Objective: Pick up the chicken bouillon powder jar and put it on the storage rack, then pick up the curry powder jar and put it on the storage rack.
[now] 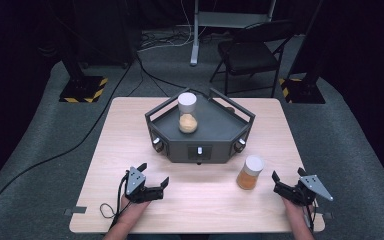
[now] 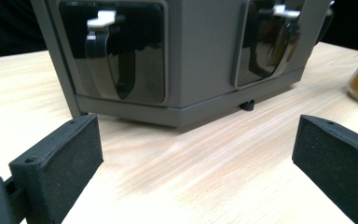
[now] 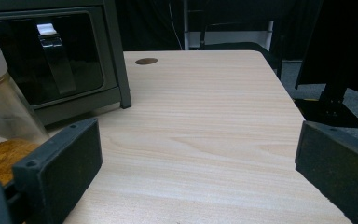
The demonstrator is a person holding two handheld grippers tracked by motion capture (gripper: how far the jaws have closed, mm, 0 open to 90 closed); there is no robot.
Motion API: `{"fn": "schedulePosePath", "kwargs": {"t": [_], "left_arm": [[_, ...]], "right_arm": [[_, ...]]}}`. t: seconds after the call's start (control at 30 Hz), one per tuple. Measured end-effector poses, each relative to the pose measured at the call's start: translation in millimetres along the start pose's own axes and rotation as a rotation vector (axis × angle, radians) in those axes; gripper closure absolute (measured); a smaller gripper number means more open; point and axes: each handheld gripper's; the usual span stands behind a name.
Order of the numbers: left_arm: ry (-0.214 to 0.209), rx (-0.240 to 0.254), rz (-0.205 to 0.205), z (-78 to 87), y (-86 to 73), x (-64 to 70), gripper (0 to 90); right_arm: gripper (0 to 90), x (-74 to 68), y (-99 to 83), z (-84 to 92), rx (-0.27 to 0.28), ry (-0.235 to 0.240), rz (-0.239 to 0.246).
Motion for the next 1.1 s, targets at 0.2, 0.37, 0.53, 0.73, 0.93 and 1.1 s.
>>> {"fn": "schedulePosePath", "kwargs": {"t": [0.2,0.37,0.53,0.73,0.93,1.1], "left_arm": [[0.005,-0.030,-0.020,-4.3,1.5,2.9,1.4],[0.007,-0.055,-0.023,-7.0,5.2,4.3,1.7],[0.005,-0.070,-0.029,-8.2,7.7,4.2,2.3],[0.004,-0.088,-0.031,-9.9,10.7,4.1,2.3],[0.010,-0.074,-0.020,-7.9,8.2,3.7,2.1],[0.010,-0.071,-0.025,-7.8,7.8,4.1,1.9]], "right_arm": [[0.0,0.3,-0.1,0.1,0.000,0.001,-0.002],[0.0,0.5,0.4,0.2,-0.003,0.003,-0.003],[0.0,0.5,0.0,0.6,-0.001,0.005,-0.001],[0.0,0.1,1.6,-0.3,-0.010,0.004,0.000],[0.0,-1.8,2.7,-1.8,-0.016,-0.002,0.001],[0.0,0.0,0.6,-0.4,-0.004,0.005,-0.003]]}}
Point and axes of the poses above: each handheld gripper's, and its own axes: z roughly backward along the jaws, y roughly out of its top, x roughly to its right, and after that the axes turned 2 degrees about y, right-handed
